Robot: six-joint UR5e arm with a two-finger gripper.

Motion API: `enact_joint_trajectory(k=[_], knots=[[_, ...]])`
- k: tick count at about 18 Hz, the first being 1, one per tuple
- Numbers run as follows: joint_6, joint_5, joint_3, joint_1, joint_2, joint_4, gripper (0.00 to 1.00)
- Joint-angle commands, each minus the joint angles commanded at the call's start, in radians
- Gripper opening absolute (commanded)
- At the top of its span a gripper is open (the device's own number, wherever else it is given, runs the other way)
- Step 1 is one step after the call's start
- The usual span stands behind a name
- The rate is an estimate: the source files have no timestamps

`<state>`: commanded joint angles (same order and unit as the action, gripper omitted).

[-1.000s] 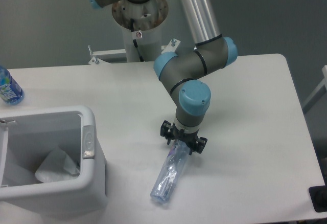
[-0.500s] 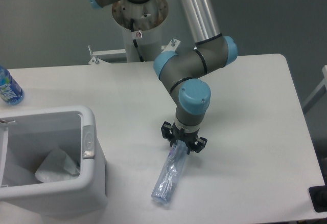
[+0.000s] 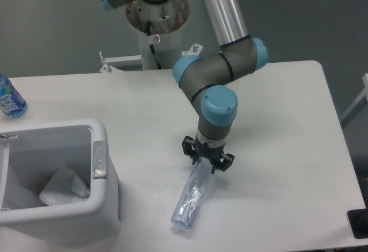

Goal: Place the trash in the trash can
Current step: 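Lift the bottle and carry it over the trash bin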

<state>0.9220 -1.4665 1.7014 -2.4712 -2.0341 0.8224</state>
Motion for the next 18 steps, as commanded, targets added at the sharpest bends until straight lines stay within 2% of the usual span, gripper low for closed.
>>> enact_joint_trajectory(k=[4, 7, 9, 13, 18], knots=[[-0.076, 0.109, -0.092, -0.017, 0.008, -0.069, 0.62], [-0.205, 0.192, -0.166, -0.015, 0.026, -0.123, 0.62], [-0.305, 0.213, -0.224, -0.003, 0.038, -0.127, 0.62], [-0.520, 0.219, -0.353, 0.067, 0.083, -0.126, 0.62], [-0.635, 0.216, -0.356, 0.198, 0.173, -0.126, 0.62]])
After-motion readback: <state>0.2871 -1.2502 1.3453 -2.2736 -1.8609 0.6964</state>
